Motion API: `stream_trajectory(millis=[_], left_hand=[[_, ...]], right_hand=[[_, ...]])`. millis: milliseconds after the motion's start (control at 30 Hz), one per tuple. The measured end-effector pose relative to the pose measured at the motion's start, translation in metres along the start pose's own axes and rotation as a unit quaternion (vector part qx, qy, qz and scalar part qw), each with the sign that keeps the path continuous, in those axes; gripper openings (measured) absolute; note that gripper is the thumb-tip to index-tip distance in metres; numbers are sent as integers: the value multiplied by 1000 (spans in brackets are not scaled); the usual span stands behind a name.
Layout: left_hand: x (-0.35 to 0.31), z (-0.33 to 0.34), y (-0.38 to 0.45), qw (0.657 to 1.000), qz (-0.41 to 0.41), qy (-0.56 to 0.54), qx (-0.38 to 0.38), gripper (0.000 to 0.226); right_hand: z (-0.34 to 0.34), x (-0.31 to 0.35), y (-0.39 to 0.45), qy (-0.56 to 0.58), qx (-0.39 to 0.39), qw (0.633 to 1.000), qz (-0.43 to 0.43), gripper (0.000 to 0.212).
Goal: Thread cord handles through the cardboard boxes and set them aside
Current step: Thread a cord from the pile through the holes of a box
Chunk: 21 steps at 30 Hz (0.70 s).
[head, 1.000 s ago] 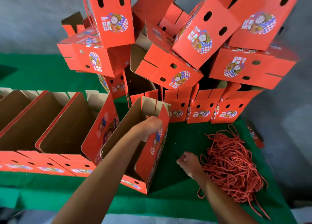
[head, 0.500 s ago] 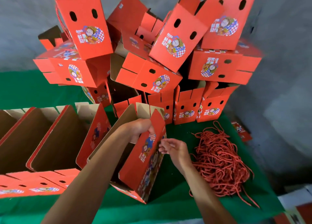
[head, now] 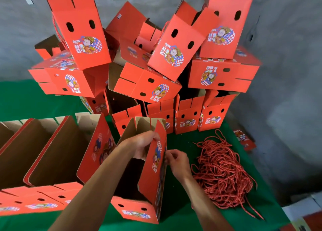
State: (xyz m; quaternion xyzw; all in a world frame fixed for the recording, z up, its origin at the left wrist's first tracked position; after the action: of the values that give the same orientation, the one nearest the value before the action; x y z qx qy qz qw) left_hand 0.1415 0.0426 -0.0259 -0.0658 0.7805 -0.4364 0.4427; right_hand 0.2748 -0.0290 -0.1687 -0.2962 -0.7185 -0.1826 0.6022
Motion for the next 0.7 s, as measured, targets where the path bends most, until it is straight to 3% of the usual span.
stream_trajectory(millis=[100, 167, 200, 267, 333, 400, 533, 700], left_hand=[[7, 7, 9, 999, 4, -29, 30, 77], [8, 12, 15, 993, 0, -75, 87, 97], [8, 13, 17, 991, -1, -94, 94, 95], [10, 14, 21, 998, 19, -57, 24, 67], [12, 15, 31, 990, 99, 64, -79, 32], [13, 21, 41, 963, 165, 164, -135, 15], [13, 20, 50, 916, 190, 268, -230, 30], [16, 22, 44, 925, 182, 289, -168, 29]], right_hand=[[-2, 6, 3, -32, -1, 998, -51, 20], [-6, 8, 5, -30, 13, 997, -66, 18], [-9, 7, 7, -27, 18, 997, -64, 18], [-11, 5, 10, -28, 26, 998, -54, 17], [-10, 5, 10, -31, 39, 997, -51, 17], [-9, 7, 8, -40, 44, 996, -65, 19], [-10, 6, 4, -20, 71, 995, -63, 18], [-13, 0, -5, -11, 99, 993, -67, 20]])
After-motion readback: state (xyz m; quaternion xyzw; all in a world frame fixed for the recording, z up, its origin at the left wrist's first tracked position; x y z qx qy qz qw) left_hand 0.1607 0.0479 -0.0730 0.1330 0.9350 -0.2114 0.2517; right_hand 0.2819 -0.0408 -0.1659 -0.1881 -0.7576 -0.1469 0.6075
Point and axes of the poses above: each hand's wrist, its own y-axis towards the middle knuckle, its own z-axis out of the palm, x = y × z, the point moved 3 cm from there along y, towards the middle knuckle, and after that the axes turned 11 degrees about -x, right-handed, at the moved point
